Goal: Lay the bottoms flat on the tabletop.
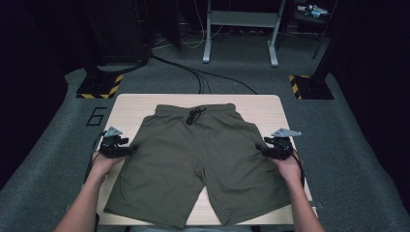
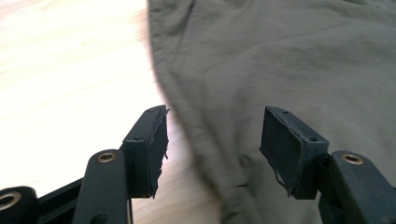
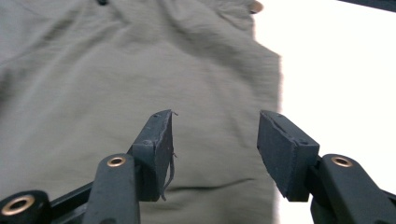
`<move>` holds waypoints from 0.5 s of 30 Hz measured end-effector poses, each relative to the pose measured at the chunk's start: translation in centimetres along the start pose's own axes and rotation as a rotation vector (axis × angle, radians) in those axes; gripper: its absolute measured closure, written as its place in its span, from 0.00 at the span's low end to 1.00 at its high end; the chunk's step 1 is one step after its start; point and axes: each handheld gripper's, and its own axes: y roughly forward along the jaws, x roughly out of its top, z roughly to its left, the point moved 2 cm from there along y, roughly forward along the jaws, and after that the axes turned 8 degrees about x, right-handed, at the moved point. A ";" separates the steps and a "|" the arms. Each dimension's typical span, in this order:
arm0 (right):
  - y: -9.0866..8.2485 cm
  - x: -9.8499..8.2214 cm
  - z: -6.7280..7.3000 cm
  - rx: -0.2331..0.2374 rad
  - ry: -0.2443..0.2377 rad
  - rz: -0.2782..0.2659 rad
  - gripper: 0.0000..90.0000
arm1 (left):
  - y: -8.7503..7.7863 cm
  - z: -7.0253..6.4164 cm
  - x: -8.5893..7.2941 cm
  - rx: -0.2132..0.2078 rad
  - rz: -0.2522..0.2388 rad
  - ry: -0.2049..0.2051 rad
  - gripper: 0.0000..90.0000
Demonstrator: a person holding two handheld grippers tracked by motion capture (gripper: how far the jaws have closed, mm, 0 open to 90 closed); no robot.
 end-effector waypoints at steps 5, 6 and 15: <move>-0.5 -0.4 -2.2 -0.057 0.025 0.013 0.54 | 0.3 1.2 -0.8 -0.002 0.005 -0.034 0.45; -0.6 -0.6 -2.5 -0.064 0.034 0.018 0.54 | 0.4 1.4 -1.0 0.000 0.006 -0.025 0.45; -0.7 -2.8 -4.2 -0.109 0.098 0.038 0.52 | 0.5 1.8 -2.0 -0.007 0.022 0.005 0.45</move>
